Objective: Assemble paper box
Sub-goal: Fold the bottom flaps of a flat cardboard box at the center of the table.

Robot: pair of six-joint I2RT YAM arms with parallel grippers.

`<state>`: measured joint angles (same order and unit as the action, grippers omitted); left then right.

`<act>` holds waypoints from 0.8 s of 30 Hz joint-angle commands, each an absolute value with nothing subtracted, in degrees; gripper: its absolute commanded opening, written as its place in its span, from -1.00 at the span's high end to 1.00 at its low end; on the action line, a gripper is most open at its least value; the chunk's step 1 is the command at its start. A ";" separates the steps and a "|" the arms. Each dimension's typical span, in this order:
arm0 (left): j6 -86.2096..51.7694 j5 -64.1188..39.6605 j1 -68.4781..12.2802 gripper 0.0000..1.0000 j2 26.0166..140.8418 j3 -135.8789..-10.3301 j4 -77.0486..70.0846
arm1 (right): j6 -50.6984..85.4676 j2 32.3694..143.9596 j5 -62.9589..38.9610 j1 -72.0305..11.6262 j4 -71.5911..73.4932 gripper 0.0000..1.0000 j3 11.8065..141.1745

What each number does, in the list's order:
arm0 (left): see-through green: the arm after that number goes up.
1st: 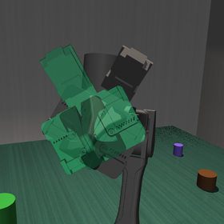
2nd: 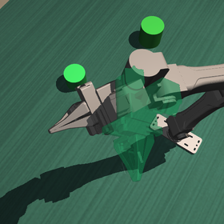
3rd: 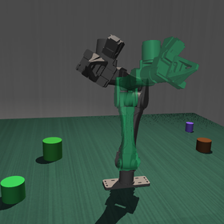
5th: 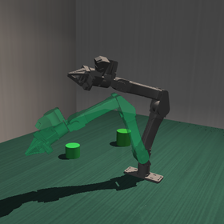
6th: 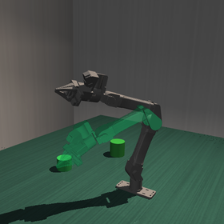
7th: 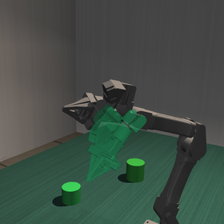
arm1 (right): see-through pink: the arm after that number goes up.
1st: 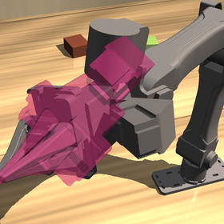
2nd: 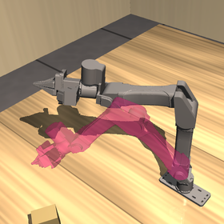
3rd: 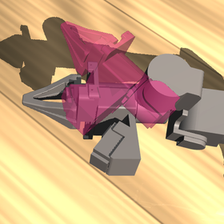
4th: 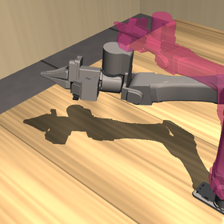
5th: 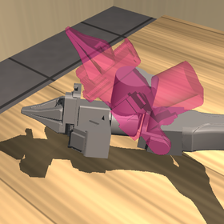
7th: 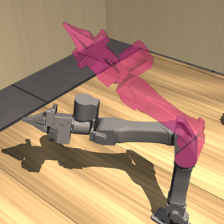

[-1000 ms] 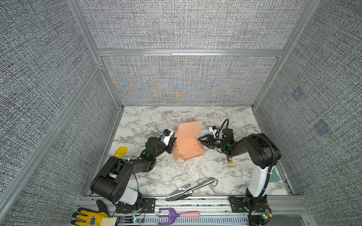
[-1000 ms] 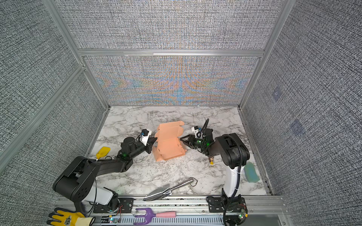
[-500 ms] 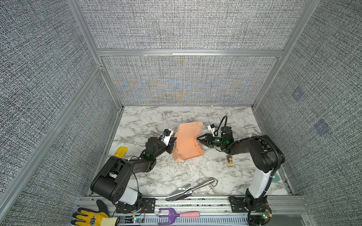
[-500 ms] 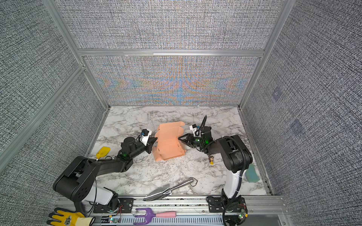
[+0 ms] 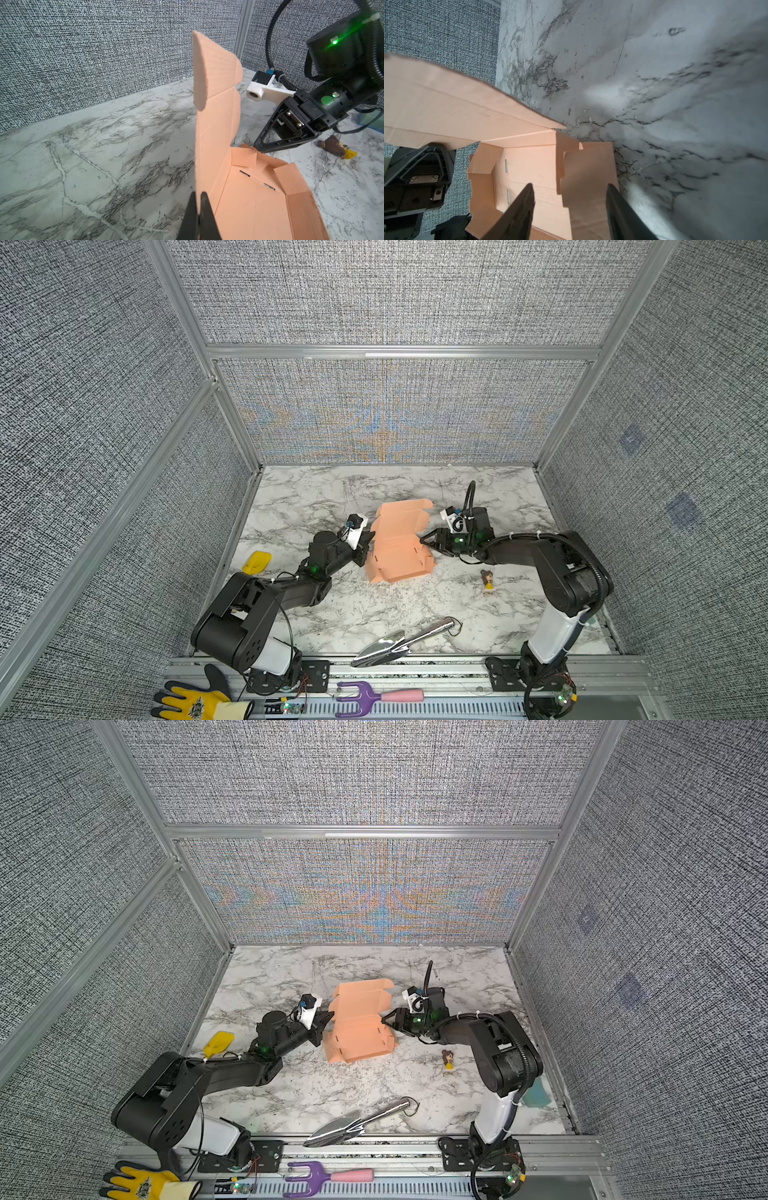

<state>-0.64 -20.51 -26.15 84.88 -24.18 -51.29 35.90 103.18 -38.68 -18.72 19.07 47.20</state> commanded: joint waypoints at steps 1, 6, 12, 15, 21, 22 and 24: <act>-0.28 -20.49 -26.35 1.00 84.55 -24.60 -50.85 | 33.56 101.60 -36.53 -18.59 15.87 -0.13 47.41; 1.98 -18.02 -27.37 1.00 83.38 -25.65 -48.01 | 31.09 99.60 -34.88 -17.81 11.07 -0.13 48.37; 3.53 -11.46 -28.70 1.00 81.64 -26.98 -42.95 | 28.44 97.81 -33.07 -15.97 7.64 -0.13 47.68; 1.22 -7.51 -29.44 1.00 80.02 -25.20 -43.30 | 27.78 97.22 -32.97 -15.49 7.43 -0.13 46.76; -3.57 0.57 -32.59 1.00 74.59 -18.38 -47.70 | 28.28 97.77 -33.39 -15.47 9.73 -0.13 45.68; -4.25 1.63 -33.25 1.00 73.84 -16.99 -48.70 | 28.30 97.90 -33.53 -15.47 9.91 -0.13 45.54; -5.57 5.03 -35.21 1.00 72.37 -14.33 -50.39 | 28.55 97.94 -33.71 -15.56 10.73 -0.13 45.04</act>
